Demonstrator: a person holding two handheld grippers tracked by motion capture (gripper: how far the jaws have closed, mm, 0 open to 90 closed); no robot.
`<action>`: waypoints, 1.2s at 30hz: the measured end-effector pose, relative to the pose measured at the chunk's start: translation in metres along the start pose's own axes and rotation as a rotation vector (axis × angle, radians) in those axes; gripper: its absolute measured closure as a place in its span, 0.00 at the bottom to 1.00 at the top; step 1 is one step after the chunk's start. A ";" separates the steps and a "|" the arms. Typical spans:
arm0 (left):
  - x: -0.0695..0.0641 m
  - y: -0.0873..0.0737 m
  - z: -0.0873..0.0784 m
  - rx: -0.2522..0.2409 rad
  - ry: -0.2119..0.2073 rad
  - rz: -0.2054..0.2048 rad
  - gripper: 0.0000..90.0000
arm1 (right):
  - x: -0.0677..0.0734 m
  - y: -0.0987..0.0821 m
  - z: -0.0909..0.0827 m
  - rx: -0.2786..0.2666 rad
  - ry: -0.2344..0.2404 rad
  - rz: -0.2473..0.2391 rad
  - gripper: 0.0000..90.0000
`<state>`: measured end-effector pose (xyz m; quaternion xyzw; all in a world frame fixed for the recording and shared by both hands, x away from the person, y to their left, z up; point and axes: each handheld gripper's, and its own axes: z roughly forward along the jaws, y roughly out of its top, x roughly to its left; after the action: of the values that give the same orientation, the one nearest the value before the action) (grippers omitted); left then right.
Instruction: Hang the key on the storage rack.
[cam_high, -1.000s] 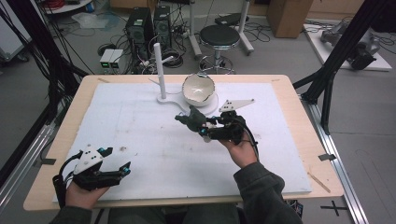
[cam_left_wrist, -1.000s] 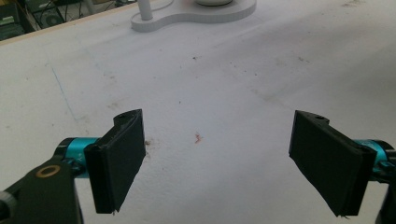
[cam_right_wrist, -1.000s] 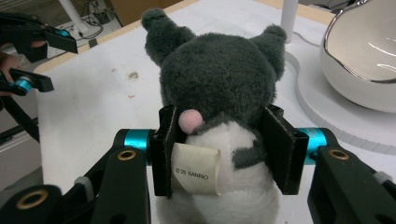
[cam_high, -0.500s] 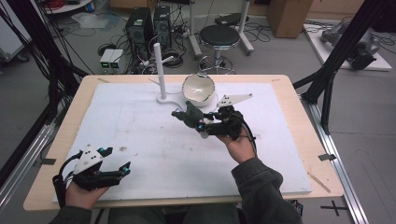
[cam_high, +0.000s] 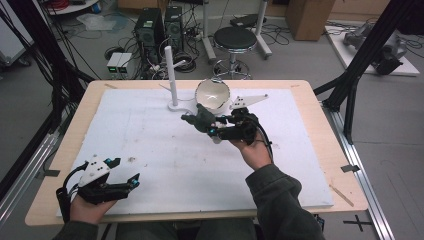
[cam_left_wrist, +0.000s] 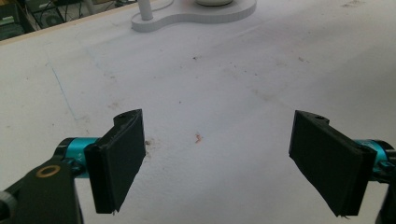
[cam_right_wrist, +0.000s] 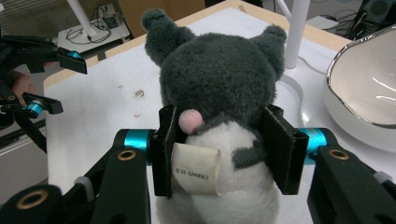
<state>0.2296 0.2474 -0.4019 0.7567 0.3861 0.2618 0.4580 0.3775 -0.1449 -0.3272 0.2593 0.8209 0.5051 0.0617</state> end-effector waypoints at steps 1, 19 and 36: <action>0.000 0.000 0.000 0.000 0.000 -0.002 0.21 | 0.000 0.001 0.000 0.000 0.003 -0.005 0.57; 0.000 0.000 -0.001 -0.002 -0.002 -0.002 0.21 | -0.001 0.029 0.006 -0.016 0.013 -0.031 0.57; 0.002 0.000 0.002 -0.003 -0.007 -0.008 0.21 | -0.001 0.055 0.013 -0.021 0.021 -0.051 0.57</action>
<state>0.2322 0.2476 -0.4026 0.7555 0.3870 0.2579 0.4615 0.4032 -0.1159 -0.2864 0.2322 0.8225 0.5146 0.0688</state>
